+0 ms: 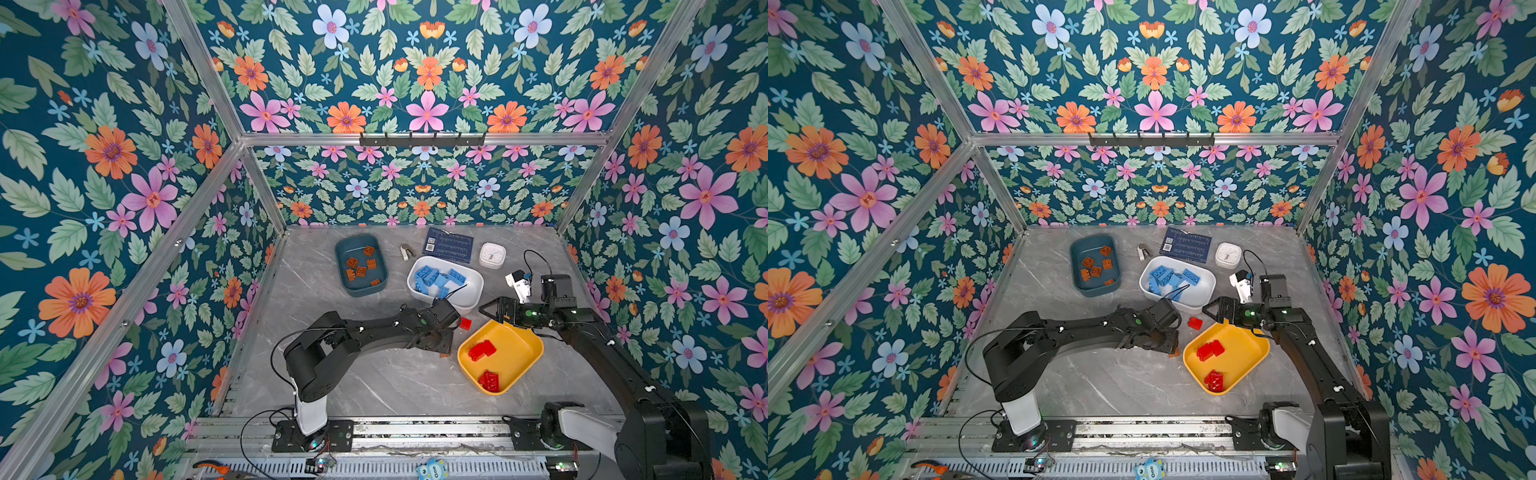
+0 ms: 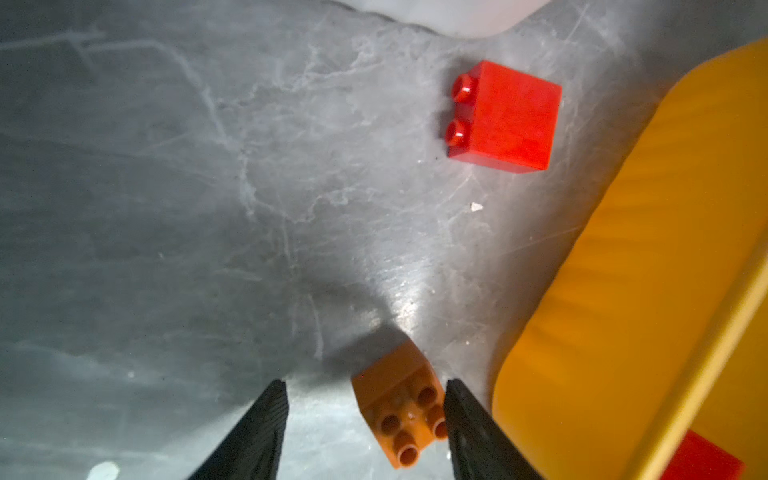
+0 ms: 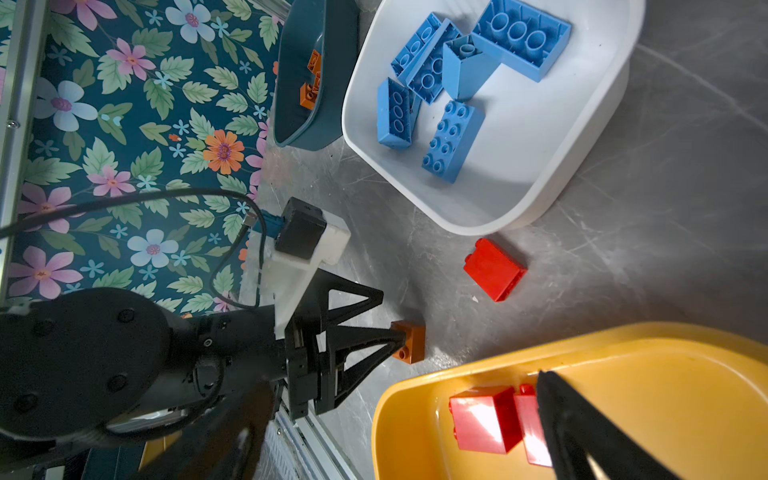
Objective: Sort the legos into containers by color
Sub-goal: 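Lower the left gripper onto the loose orange-brown brick and grasp it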
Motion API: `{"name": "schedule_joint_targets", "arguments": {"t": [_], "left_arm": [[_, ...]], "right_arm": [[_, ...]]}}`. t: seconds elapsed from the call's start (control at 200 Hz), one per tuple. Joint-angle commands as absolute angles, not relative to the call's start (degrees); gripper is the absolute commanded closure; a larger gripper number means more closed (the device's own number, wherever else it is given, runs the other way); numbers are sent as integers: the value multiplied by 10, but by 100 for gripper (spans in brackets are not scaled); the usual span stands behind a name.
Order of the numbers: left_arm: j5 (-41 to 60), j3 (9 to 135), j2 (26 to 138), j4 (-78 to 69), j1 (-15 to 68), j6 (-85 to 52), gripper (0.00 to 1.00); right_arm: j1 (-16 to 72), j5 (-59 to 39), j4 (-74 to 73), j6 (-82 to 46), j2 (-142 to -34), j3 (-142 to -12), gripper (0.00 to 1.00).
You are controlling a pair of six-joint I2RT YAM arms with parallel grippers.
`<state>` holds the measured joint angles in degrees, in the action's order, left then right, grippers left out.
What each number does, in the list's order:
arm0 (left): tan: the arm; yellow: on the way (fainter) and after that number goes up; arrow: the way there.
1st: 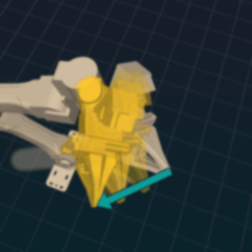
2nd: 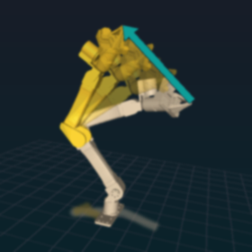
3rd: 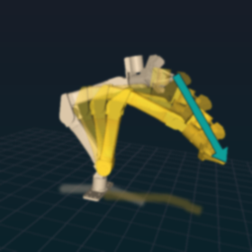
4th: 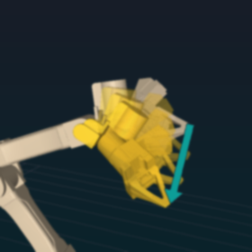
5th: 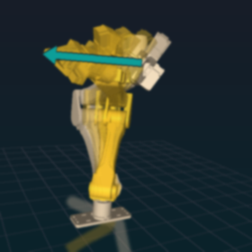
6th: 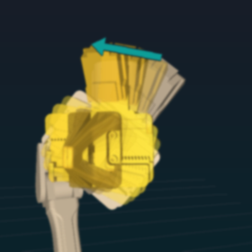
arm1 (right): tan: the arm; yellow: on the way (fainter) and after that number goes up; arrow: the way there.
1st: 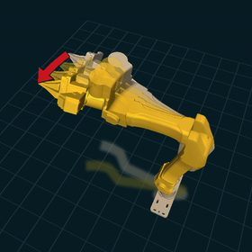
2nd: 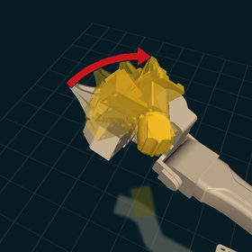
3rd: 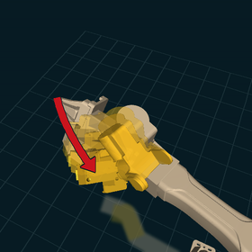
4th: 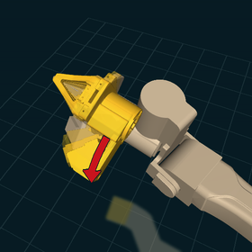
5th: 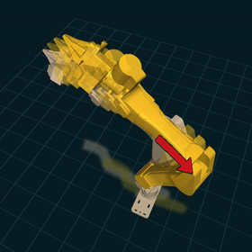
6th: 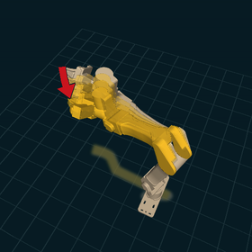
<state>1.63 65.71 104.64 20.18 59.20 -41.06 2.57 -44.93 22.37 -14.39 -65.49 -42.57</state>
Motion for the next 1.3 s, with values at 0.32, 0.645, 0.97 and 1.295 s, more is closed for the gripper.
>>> {"name": "schedule_joint_targets", "arguments": {"t": [0.32,0.645,0.97,1.295], "left_arm": [[-28,672,1072,217,616,-453,38],[-86,688,1065,288,618,-428,40],[-80,685,1037,321,619,-417,40],[-48,684,1045,299,639,-403,38]], "right_arm": [[26,-450,210,-142,-661,-425,1],[26,-449,208,-142,-666,-425,1],[26,-453,205,-143,-670,-426,1],[26,-455,204,-142,-668,-423,1]]}}
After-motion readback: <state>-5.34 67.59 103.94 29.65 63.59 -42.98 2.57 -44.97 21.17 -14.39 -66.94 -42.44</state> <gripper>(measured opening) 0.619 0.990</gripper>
